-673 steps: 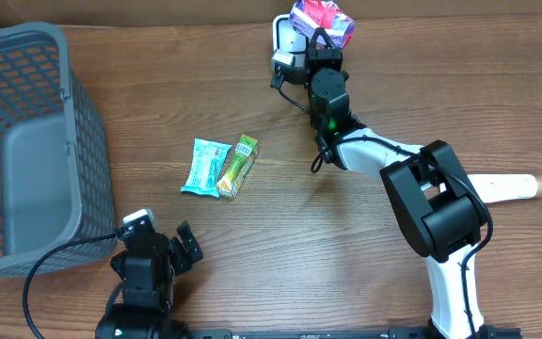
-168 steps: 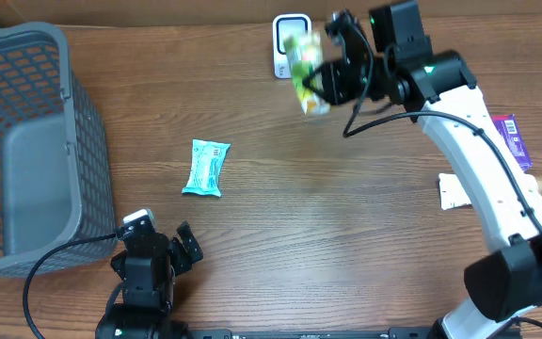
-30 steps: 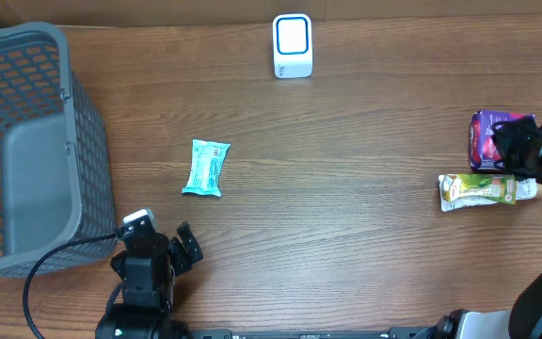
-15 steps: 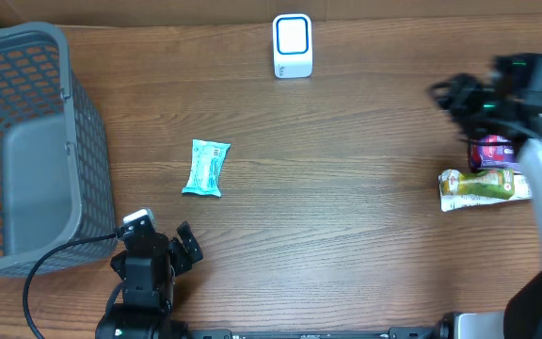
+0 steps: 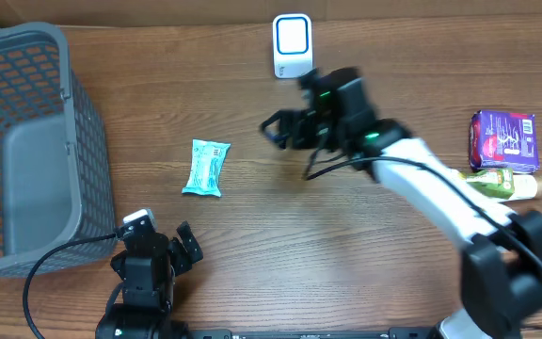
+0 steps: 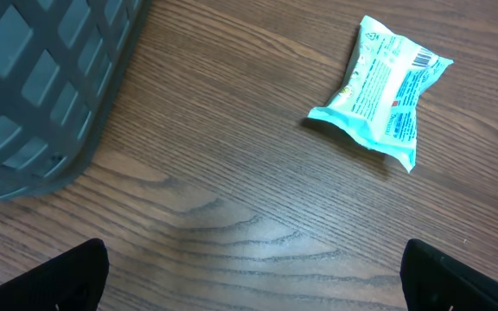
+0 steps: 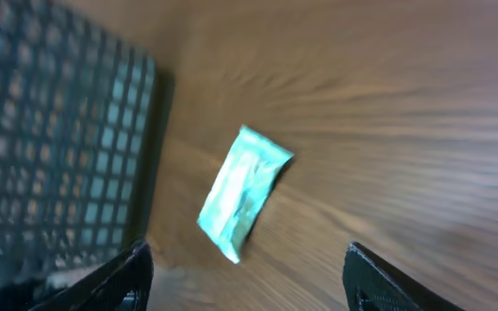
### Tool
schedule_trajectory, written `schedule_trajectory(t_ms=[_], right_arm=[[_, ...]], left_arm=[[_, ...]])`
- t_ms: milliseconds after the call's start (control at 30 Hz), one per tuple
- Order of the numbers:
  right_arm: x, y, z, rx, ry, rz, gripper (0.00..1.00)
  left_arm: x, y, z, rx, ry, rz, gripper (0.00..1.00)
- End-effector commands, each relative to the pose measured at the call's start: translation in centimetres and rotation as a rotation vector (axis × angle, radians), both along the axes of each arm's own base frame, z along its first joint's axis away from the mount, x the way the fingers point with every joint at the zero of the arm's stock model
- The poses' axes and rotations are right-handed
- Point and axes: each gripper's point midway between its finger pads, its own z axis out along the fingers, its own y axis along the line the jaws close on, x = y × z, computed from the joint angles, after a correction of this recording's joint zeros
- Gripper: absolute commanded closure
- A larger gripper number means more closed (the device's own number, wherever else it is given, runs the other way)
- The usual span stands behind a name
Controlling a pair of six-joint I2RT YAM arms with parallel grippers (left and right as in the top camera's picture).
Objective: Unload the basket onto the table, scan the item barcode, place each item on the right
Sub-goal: 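Reach the right gripper to the teal wipes pack and grasp it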
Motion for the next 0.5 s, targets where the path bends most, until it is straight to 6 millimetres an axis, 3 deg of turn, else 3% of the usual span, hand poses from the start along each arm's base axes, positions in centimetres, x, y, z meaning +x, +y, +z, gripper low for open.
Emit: schedule_trajectory(t_ms=[0, 200, 467], right_arm=[[-0.4, 2.6, -2.3, -0.024, 0.031, -0.008, 0.29], [-1.8, 6.4, -4.3, -0.040, -0.004, 0.031, 0.29], [-3.7, 9.6, -8.5, -0.094, -0.016, 0.062, 0.32]], left_arm=[[0.1, 0.2, 0.3, -0.003, -0.017, 0.020, 0.00], [0.1, 0.2, 0.3, -0.004, -0.017, 0.020, 0.00], [0.1, 0.2, 0.3, -0.004, -0.015, 0.019, 0.00]])
